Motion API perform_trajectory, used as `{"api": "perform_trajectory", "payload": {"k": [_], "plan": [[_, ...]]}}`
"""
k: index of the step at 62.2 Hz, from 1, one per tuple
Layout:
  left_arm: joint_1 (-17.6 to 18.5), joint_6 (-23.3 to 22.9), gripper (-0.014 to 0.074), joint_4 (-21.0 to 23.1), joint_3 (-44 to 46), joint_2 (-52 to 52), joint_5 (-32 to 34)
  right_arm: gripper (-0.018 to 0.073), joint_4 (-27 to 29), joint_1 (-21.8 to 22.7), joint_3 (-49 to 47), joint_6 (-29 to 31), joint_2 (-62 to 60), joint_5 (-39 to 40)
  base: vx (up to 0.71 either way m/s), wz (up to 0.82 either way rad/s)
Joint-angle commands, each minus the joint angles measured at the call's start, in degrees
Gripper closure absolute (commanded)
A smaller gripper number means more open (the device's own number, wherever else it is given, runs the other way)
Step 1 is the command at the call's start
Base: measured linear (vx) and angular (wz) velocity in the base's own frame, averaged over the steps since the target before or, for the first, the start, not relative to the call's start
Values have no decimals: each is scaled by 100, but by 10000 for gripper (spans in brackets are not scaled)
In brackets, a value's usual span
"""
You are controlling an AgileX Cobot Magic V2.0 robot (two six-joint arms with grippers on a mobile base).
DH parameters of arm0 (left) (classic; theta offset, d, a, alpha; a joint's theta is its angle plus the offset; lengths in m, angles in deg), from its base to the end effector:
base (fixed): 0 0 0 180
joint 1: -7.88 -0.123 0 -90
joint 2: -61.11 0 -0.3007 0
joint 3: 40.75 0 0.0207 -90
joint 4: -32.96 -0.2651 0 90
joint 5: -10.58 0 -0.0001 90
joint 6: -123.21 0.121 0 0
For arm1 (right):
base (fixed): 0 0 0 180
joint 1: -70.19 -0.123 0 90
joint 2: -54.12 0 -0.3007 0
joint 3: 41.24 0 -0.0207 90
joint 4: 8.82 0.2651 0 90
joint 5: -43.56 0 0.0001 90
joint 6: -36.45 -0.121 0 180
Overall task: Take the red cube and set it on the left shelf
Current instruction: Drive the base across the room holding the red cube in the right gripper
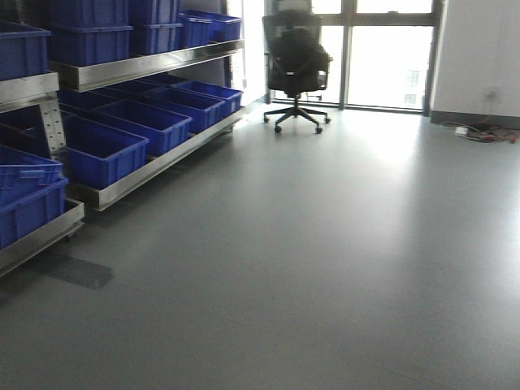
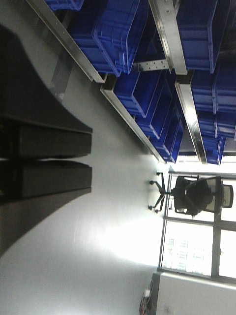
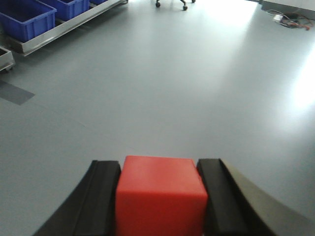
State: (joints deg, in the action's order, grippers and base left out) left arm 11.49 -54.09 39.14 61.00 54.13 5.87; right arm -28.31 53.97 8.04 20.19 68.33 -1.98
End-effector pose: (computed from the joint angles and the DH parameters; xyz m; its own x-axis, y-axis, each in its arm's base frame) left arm 0.0847 -0.0064 0.2023 -0.0028 -0.0603 -0.9982 0.0717 0.9956 -0.0603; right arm 0.0548 -0.0141 0.2986 -0.2881 -0.0426 -0.9567 -0.0413 0.9986 -0.0320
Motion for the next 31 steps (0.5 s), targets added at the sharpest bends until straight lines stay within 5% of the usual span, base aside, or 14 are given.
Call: {"api": "perform_trajectory", "payload": {"k": [1,31], "plan": [[-1,-42,495,27,-136,91,518,448,-144,19,-148,38,93,480,68,50],[-1,-42,495,27,-136,91,518,448,-144,19,-148,38,98,480,66,50]]}}
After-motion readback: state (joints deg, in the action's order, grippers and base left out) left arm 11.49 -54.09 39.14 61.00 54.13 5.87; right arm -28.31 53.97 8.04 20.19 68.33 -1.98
